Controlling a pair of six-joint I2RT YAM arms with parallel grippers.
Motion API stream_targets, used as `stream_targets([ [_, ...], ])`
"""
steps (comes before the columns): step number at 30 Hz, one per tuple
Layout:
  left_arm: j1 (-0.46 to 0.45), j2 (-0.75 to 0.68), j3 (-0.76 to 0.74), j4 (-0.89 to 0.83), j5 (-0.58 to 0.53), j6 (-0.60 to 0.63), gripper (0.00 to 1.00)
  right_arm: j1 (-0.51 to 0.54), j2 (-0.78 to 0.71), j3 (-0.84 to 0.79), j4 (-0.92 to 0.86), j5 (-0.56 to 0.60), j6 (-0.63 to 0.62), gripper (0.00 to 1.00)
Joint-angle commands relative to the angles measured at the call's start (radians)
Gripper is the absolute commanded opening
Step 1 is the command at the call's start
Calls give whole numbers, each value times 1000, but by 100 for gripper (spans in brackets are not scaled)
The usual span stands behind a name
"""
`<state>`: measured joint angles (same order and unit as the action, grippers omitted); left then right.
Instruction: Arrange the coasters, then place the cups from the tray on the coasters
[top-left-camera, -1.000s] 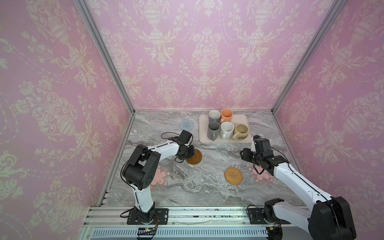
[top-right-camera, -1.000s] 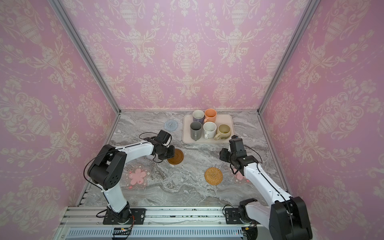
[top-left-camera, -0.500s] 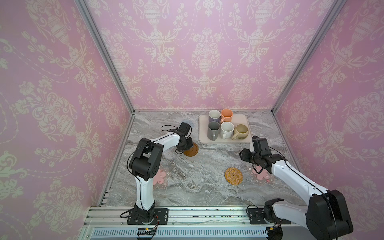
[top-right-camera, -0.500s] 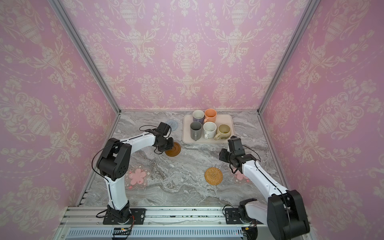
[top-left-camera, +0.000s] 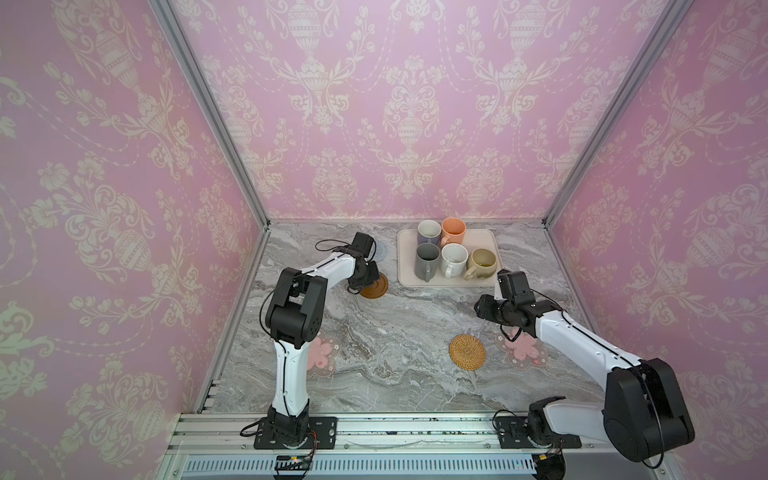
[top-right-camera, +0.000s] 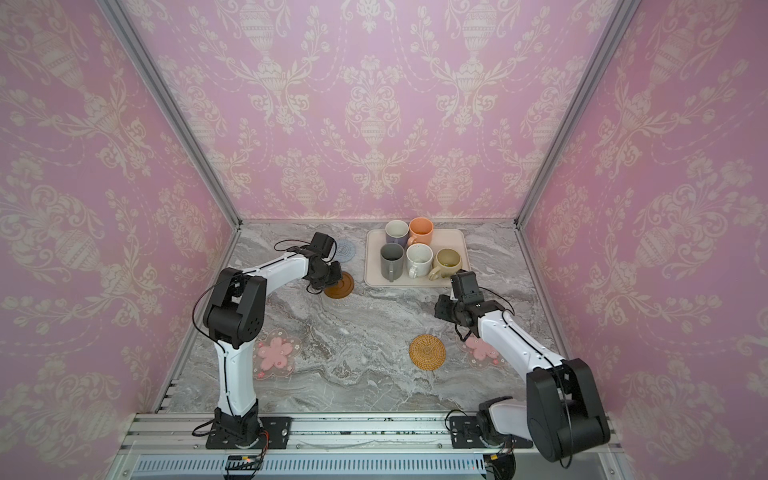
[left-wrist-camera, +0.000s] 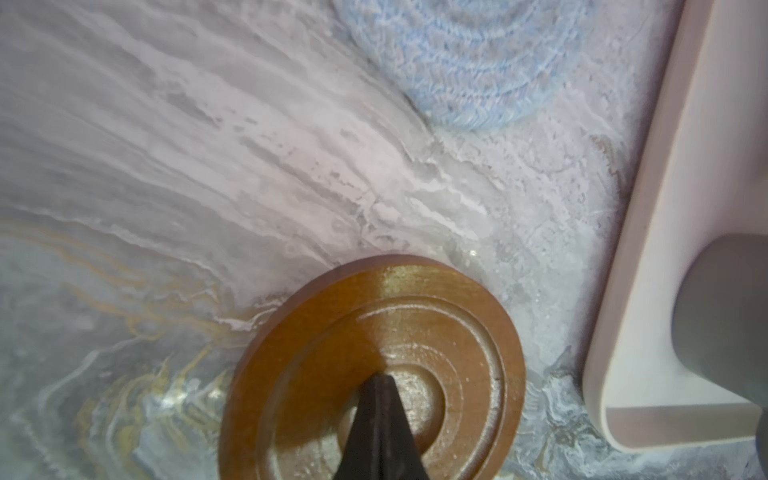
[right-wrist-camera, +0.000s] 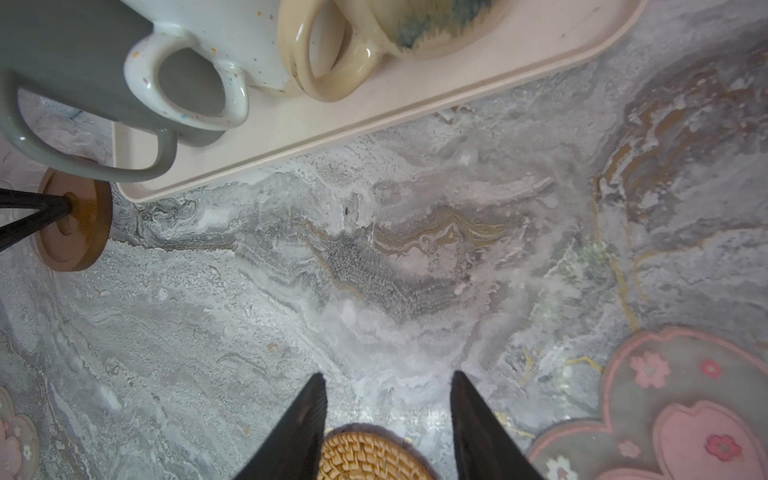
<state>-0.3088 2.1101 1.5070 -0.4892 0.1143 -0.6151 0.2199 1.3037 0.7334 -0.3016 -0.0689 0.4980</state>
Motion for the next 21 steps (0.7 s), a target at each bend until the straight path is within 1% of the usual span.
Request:
stream_targets([
  [1, 19, 110, 4, -74, -77, 13, 0, 10, 18, 36, -1, -13, 2, 50],
  [15, 38, 175, 96, -106, -102, 5, 0, 23, 43, 58, -11, -16, -1, 50],
  [21, 37, 165, 91, -101, -94, 2, 0, 27, 45, 57, -11, -14, 0, 50],
])
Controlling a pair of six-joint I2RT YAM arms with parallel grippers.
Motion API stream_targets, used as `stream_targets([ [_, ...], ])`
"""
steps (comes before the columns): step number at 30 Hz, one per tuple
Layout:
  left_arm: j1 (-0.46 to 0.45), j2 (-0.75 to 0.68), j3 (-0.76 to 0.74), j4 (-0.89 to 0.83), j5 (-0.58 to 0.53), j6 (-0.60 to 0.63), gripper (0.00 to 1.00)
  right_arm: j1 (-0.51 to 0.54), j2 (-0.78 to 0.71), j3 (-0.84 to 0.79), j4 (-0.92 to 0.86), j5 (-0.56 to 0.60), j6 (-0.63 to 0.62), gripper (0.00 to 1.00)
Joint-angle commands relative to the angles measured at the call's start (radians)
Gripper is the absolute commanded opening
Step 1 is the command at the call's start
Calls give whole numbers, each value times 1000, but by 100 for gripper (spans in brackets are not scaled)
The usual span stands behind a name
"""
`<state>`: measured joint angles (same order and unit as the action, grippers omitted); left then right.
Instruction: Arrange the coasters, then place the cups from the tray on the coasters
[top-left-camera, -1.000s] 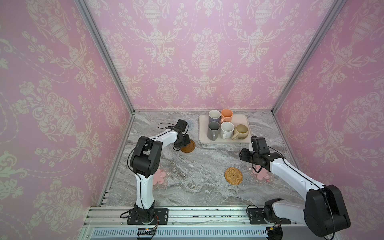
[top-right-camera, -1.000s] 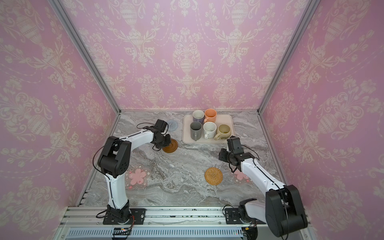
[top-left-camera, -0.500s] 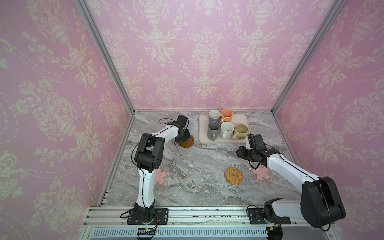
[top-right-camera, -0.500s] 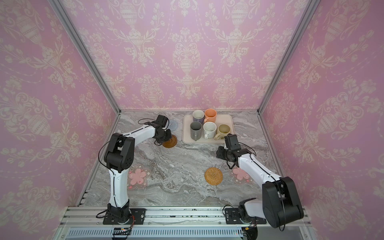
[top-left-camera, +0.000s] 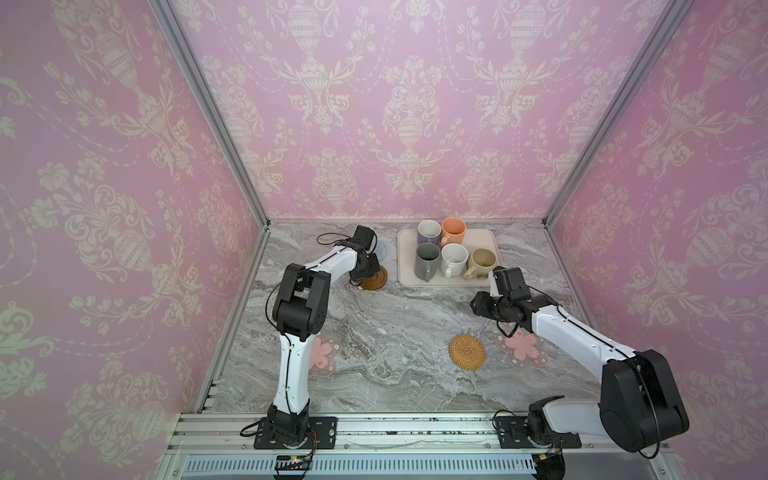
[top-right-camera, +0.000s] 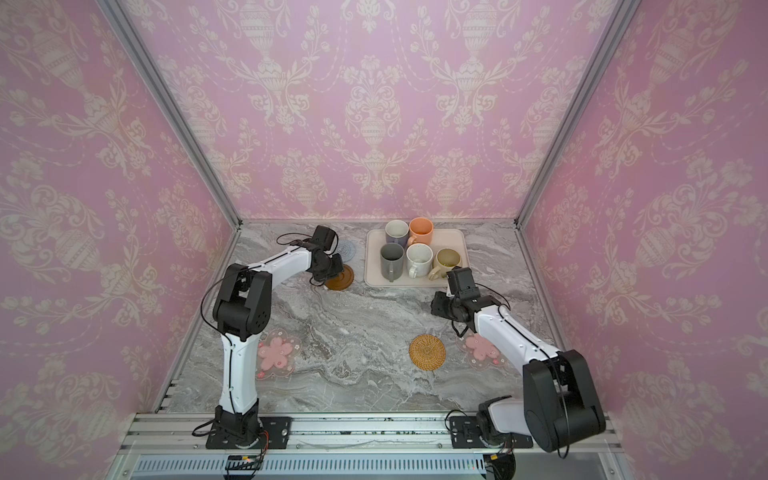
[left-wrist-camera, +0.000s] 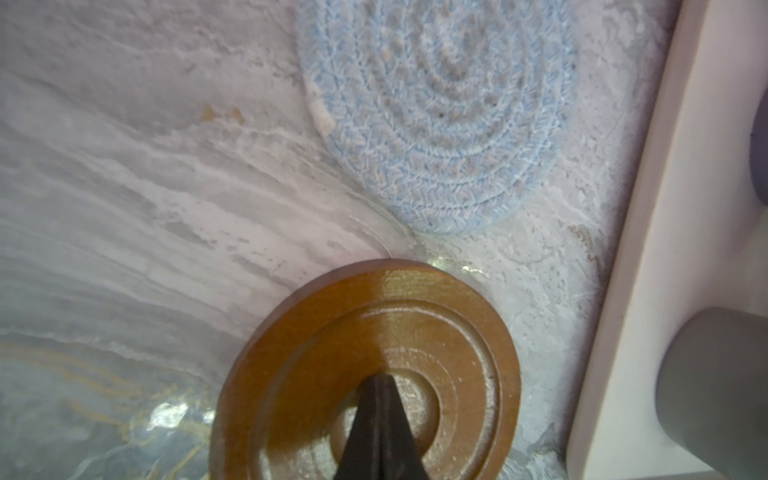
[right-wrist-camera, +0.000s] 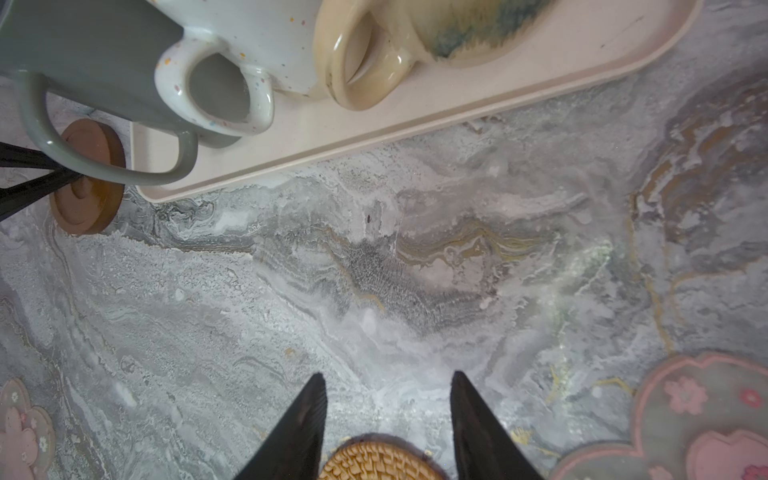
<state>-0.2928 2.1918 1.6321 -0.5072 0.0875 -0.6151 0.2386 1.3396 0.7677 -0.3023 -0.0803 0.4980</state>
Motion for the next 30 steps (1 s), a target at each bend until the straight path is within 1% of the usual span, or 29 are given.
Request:
stream_targets([
  [1, 20, 79, -37, -84, -62, 3, 0, 10, 10, 21, -11, -3, 1, 50],
  [11, 20, -5, -158, -39, -47, -3, 0, 23, -15, 0, -9, 1, 12, 50],
  [12, 20, -10, -163, -33, -45, -2, 0, 24, -20, -2, -9, 0, 13, 50],
  [14, 20, -15, -160, -21, -36, 5, 3, 25, -27, -2, -12, 1, 11, 50],
  [16, 20, -26, -158, -1, -26, 8, 3, 27, -35, -2, -17, 1, 12, 50],
  [23, 18, -29, -112, -97, -19, 24, 2, 31, -87, -26, -28, 16, 15, 50],
  [30, 10, -61, -202, -53, 25, 33, 3, 33, -122, -49, -33, 20, 17, 50],
])
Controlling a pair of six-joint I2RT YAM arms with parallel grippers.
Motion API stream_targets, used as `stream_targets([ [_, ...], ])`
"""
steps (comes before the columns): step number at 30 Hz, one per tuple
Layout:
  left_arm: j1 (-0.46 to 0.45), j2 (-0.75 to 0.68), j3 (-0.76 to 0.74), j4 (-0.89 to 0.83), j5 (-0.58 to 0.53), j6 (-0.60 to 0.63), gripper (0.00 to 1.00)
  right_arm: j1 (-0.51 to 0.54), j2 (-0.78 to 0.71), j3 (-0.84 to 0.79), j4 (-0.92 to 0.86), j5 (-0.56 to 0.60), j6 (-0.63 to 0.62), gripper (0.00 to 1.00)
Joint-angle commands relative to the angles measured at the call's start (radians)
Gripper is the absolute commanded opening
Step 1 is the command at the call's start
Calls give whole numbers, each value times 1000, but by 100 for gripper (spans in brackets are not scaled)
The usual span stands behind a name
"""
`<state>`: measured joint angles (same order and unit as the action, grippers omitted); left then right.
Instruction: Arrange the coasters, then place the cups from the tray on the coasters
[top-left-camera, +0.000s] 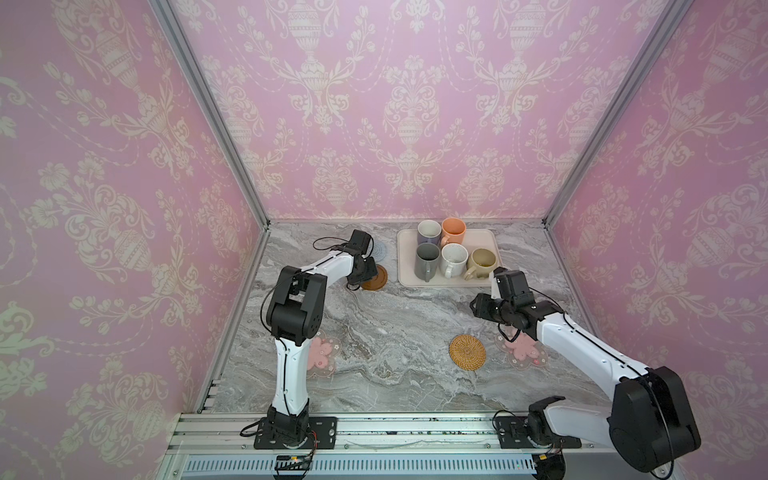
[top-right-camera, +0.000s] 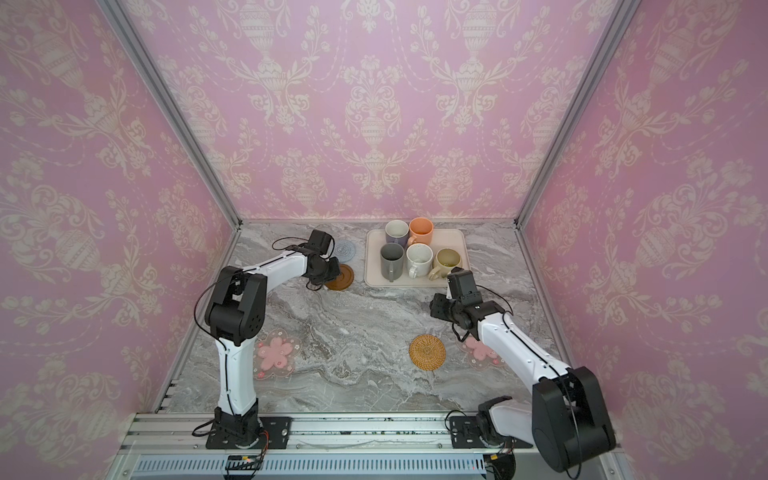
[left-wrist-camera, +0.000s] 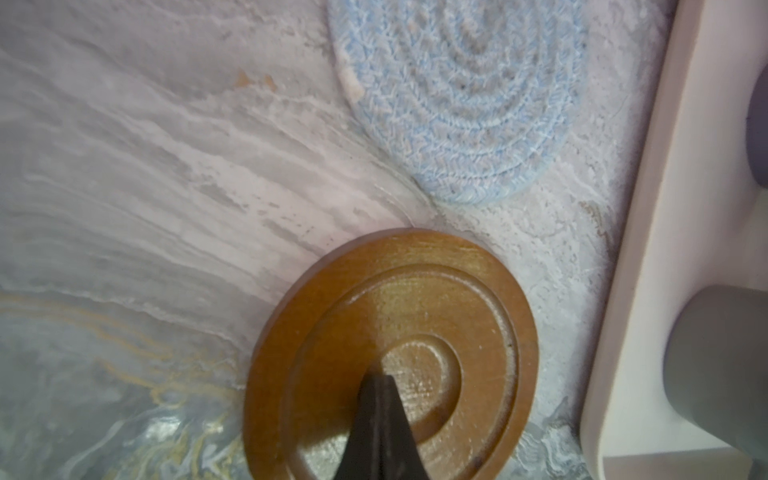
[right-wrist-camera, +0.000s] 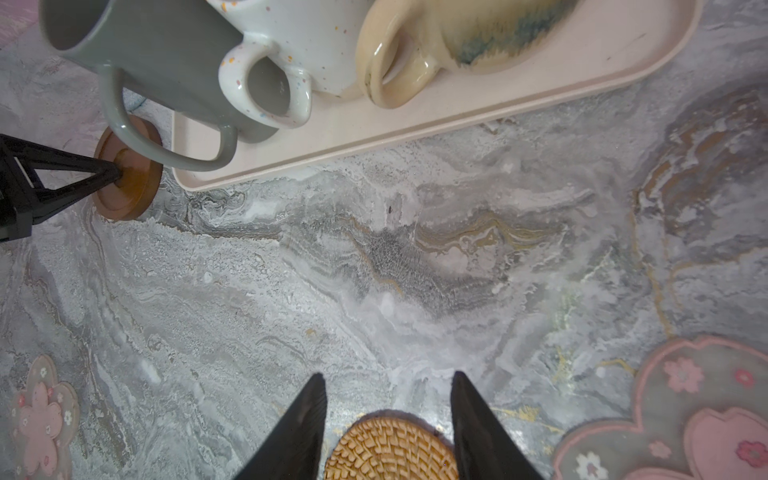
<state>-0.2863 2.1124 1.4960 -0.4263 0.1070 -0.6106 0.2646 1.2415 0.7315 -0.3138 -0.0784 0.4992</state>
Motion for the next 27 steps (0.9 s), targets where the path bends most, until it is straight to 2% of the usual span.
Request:
stream_targets([
  [1, 3, 20, -65, -137, 9, 29, 2, 7, -25, -12, -24, 18, 16, 50],
  [8, -5, 8, -84, -150, 9, 28, 2, 6, -48, -17, -28, 24, 19, 50],
  [13, -6, -35, -157, -102, 29, 21, 2, 7, -51, -18, -34, 32, 15, 51],
  [27, -5, 77, -50, -81, 44, -5, 5, 8, -9, 5, -34, 22, 10, 51],
])
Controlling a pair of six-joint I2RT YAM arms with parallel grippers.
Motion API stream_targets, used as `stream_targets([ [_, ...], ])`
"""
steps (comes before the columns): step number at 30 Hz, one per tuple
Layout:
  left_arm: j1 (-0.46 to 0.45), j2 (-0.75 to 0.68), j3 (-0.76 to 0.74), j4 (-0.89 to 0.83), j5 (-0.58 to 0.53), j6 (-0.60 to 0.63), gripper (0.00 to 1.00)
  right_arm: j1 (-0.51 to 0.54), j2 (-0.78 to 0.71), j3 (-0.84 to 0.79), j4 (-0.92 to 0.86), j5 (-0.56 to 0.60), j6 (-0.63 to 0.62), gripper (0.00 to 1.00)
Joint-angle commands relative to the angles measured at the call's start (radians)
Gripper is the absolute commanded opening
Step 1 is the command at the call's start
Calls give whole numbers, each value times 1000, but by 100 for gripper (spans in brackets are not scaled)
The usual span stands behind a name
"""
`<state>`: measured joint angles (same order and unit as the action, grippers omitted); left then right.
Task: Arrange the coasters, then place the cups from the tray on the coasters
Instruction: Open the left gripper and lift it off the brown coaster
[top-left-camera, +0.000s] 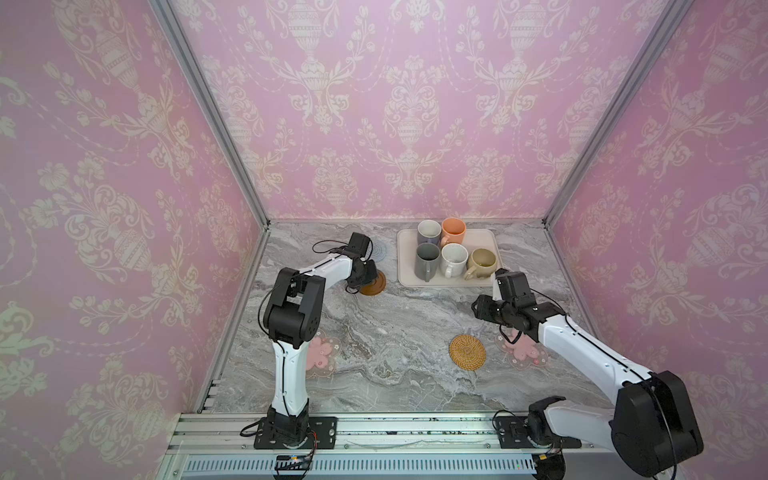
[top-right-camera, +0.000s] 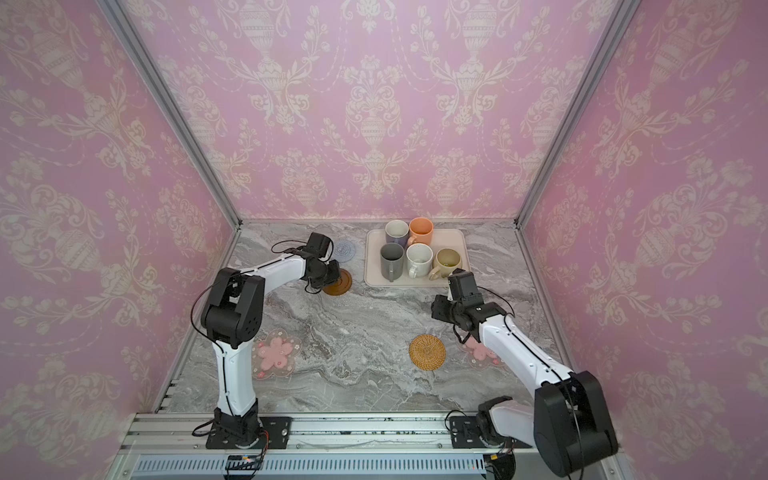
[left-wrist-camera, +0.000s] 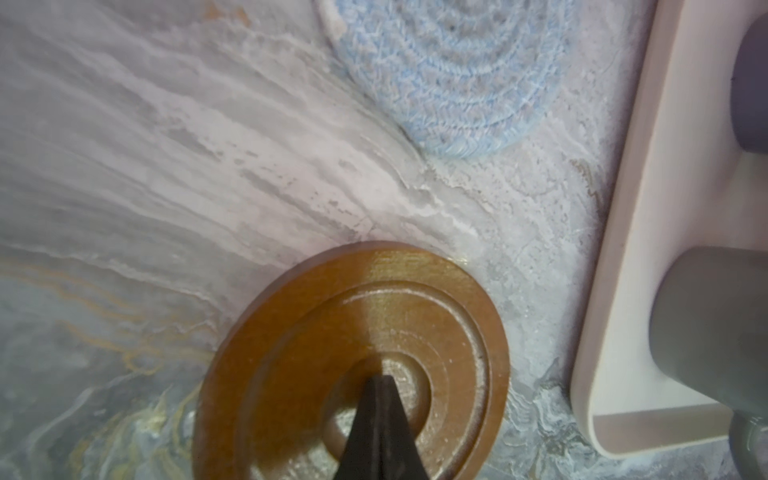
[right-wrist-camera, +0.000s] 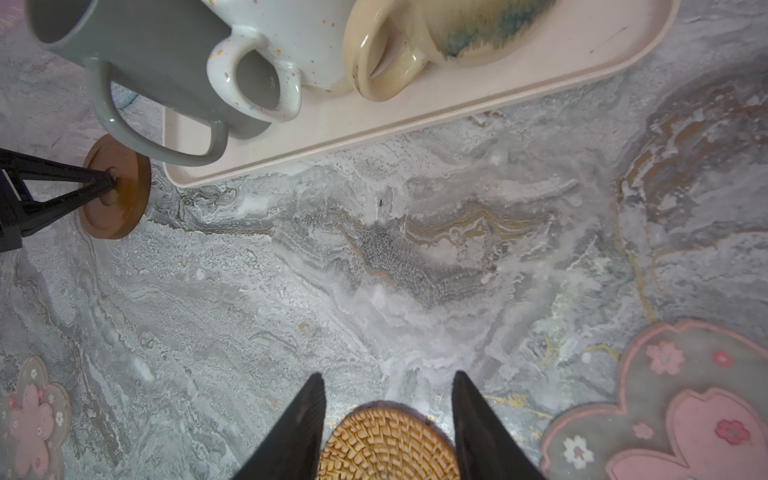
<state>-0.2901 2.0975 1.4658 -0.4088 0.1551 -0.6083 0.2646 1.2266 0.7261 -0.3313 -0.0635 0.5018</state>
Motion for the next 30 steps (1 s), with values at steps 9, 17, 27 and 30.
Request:
stream_targets([
  [9, -1, -9, -38, -104, 2, 3, 8, 9, -2, 19, -28, -3, -1, 51],
  [17, -1, -285, -130, -155, 66, 97, 16, 32, -49, -2, -111, 29, 29, 43],
  [27, -3, -528, -303, -215, 75, 114, 19, 191, -87, -76, -190, 65, 90, 34],
  [30, -3, -540, -327, -221, 60, 118, 19, 202, -99, -100, -197, 65, 119, 32],
])
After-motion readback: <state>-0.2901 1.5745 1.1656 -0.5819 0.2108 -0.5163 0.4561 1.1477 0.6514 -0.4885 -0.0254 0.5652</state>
